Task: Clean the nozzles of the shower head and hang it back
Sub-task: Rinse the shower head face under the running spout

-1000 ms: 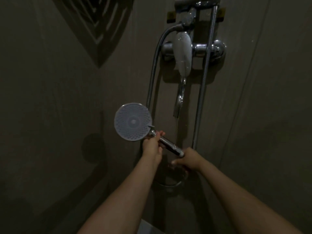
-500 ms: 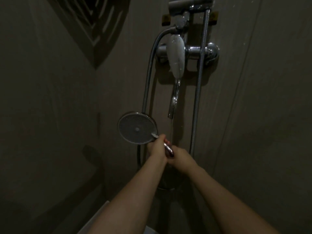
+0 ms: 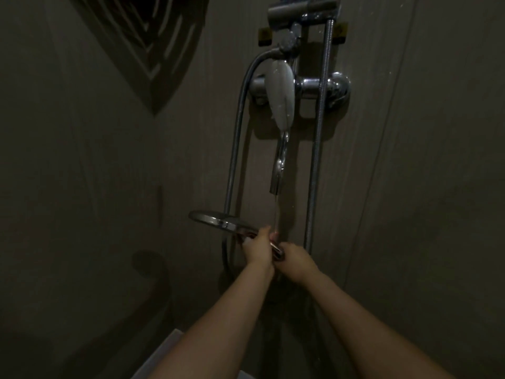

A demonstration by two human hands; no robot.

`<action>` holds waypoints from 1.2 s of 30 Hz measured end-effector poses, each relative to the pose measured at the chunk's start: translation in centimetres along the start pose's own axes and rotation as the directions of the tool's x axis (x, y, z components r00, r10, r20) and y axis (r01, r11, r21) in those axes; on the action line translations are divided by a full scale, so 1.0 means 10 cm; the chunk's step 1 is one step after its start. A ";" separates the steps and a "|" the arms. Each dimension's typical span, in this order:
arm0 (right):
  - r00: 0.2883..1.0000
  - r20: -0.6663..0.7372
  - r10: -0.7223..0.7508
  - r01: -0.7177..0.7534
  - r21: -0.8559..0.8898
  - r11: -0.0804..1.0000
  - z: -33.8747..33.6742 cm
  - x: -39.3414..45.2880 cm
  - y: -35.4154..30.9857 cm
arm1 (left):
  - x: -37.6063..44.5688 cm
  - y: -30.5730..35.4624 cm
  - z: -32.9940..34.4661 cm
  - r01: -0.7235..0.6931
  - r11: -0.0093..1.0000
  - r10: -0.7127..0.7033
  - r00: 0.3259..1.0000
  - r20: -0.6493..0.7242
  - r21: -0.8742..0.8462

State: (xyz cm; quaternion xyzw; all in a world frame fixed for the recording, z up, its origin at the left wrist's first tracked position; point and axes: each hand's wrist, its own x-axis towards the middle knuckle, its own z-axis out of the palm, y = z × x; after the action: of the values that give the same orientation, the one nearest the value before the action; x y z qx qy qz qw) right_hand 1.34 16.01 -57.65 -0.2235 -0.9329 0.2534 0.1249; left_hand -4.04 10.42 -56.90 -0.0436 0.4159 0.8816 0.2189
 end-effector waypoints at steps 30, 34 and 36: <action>0.946 -0.320 -0.054 -0.056 -0.325 0.944 0.04 -0.17 0.15 | 0.09 0.49 0.00 -0.516 -0.564 -0.049 0.800 0.598 0.645; 0.923 -0.385 -0.009 -0.128 -0.329 0.936 0.01 -0.16 0.29 | 0.31 0.66 -0.15 -0.359 -0.560 0.038 0.889 0.456 0.747; 0.916 -0.397 0.049 -0.165 -0.262 0.951 0.03 -0.13 0.26 | 0.16 0.49 -0.08 -0.472 -0.654 0.020 0.770 0.637 0.591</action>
State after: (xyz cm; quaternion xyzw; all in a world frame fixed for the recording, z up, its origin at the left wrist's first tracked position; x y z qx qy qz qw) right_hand 3.30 17.28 -59.48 -0.3360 -0.9030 0.0716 0.2579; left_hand -7.66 7.64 -54.35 0.4164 0.9016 0.0665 -0.0963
